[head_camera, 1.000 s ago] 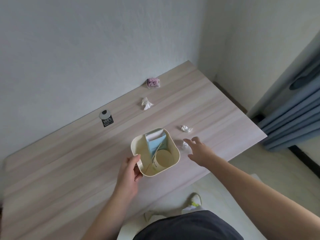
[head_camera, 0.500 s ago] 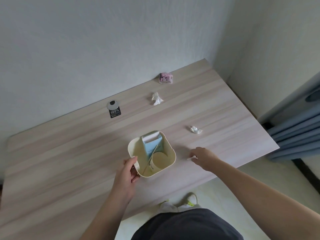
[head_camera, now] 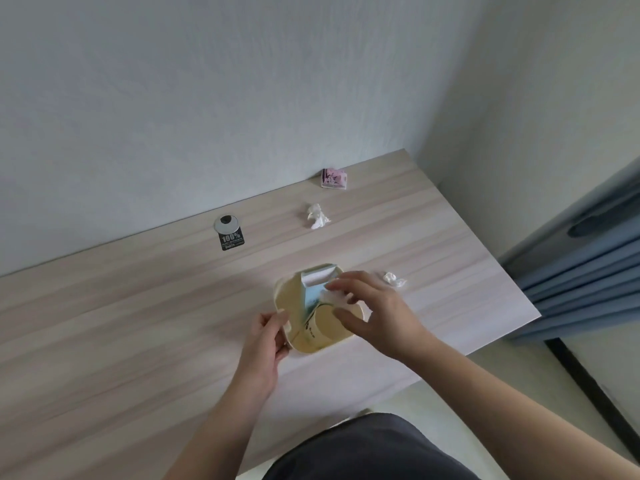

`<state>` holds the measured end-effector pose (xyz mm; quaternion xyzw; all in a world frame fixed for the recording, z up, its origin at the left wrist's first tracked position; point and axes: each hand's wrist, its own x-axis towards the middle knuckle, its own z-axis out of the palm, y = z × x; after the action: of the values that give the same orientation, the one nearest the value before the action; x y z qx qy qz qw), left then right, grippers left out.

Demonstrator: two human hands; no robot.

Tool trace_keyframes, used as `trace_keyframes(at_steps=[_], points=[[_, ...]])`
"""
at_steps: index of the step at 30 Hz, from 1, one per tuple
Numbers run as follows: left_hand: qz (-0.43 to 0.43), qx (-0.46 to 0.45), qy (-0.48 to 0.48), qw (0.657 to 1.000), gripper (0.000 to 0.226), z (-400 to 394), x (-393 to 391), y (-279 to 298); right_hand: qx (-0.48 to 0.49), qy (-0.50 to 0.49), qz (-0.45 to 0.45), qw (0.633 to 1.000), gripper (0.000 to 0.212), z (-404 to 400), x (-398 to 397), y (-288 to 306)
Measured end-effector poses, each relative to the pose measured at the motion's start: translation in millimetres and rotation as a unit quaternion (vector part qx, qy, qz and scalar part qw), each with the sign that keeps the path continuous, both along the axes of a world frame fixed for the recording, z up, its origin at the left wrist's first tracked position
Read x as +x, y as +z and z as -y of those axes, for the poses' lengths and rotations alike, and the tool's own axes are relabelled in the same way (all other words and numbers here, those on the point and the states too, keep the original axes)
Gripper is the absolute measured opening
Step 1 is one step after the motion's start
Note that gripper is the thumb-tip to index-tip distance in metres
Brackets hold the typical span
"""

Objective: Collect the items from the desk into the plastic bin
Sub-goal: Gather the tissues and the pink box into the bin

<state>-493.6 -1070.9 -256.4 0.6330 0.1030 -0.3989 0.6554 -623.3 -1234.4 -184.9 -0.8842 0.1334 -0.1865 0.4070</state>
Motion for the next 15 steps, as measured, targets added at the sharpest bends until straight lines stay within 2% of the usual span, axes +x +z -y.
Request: trace_keyframes(at_steps=[2, 4, 9, 15], points=[[-0.004, -0.012, 0.000, 1.000, 0.014, 1, 2, 0, -0.021, 0.082, -0.065, 0.994, 0.042, -5, 4, -1], [-0.008, -0.017, -0.009, 1.000, 0.012, 1, 5, 0, -0.028, 0.094, -0.078, 0.992, 0.039, -6, 4, -4], [0.000, -0.010, -0.049, 0.999, 0.016, 0, 17, -1, -0.001, -0.032, -0.097, 0.995, 0.026, 8, -5, -11], [0.002, -0.010, -0.067, 0.998, 0.020, 3, 24, -5, -0.008, -0.112, -0.125, 0.986, 0.023, 39, -21, -30]])
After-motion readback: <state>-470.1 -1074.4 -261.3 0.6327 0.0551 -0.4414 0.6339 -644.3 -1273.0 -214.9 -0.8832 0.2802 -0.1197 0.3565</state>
